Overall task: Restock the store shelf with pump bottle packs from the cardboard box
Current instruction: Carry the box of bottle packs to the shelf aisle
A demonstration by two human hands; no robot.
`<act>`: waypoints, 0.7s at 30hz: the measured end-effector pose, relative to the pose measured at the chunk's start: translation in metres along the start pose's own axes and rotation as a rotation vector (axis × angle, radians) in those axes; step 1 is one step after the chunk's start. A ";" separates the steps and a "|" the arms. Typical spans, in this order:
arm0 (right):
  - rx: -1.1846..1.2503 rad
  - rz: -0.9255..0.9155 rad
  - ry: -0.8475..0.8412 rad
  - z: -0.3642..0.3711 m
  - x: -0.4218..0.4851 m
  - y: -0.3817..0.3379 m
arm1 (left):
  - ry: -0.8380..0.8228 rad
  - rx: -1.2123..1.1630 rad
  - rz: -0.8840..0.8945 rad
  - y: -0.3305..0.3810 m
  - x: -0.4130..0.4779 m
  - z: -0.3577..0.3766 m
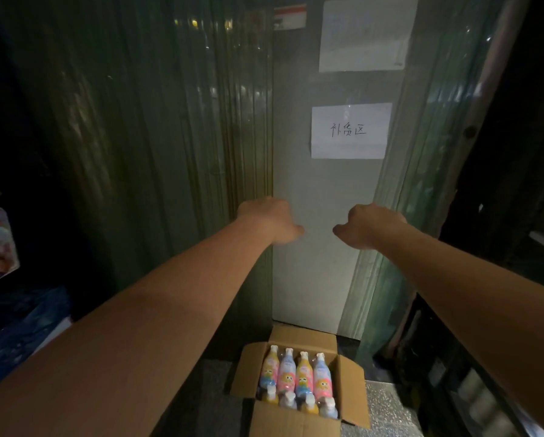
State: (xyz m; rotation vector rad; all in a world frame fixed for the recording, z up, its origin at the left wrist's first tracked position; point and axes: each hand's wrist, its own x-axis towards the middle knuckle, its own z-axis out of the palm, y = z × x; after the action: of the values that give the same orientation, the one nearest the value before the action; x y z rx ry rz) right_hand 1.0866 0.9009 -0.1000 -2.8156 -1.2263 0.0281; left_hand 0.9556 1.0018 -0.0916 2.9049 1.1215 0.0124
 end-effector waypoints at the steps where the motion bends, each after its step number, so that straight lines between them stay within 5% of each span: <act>1: 0.003 0.007 -0.001 0.001 0.009 -0.002 | -0.004 0.003 0.011 -0.001 0.011 0.000; 10: 0.023 0.137 0.034 0.002 0.092 -0.020 | 0.014 -0.019 0.134 -0.025 0.107 -0.015; 21: -0.039 0.189 -0.103 0.086 0.153 -0.025 | -0.072 -0.153 0.138 -0.049 0.181 0.065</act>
State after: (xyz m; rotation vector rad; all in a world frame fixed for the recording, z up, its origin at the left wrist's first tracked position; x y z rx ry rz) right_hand 1.1684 1.0350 -0.1822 -2.9882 -0.9830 0.1626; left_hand 1.0579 1.1585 -0.1581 2.8157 0.8679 -0.0031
